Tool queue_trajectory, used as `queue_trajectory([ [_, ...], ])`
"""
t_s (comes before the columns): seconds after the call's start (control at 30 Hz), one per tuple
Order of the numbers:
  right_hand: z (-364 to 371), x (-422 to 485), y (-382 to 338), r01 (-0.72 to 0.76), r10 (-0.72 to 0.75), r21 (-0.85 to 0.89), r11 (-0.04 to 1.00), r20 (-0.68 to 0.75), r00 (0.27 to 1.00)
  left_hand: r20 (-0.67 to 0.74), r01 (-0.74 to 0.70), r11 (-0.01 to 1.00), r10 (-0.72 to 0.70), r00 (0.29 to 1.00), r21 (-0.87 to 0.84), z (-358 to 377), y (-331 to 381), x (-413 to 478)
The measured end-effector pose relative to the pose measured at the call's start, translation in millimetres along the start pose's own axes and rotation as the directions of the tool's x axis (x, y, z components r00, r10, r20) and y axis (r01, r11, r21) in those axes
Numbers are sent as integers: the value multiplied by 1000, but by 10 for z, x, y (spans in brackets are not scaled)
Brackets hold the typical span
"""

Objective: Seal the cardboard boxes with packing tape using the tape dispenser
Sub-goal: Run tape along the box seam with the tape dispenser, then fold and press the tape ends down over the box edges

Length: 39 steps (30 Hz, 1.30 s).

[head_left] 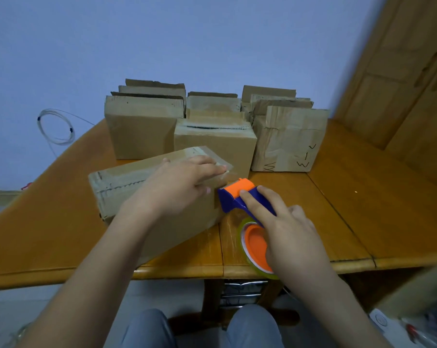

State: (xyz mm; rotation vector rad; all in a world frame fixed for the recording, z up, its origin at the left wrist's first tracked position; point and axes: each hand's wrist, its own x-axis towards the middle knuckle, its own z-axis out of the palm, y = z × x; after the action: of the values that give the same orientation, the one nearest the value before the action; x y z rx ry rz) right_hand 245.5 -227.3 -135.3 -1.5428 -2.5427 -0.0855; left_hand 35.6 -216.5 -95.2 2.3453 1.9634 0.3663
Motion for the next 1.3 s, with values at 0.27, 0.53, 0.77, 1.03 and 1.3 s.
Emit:
queue_trajectory([
  [0.27,-82,94,52,41,-41,-31,999,-7,999,-31,-32,999,33,999,33,-22,17,36],
  [0.53,-89,105,66,48,-51,-74,996,-37,998,-290,140,977,-89,953,158,123,250,338],
  [0.77,-118,123,75,79,-92,-161,984,-77,993,-378,118,983,-57,924,141,188,206,285],
  [1.03,-63,52,170,170,-153,-226,959,91,984,-415,81,991,-28,910,110,211,183,277],
  [1.3,-139,116,587,-25,39,115,993,-114,993,-423,11,995,33,906,102,188,120,270],
])
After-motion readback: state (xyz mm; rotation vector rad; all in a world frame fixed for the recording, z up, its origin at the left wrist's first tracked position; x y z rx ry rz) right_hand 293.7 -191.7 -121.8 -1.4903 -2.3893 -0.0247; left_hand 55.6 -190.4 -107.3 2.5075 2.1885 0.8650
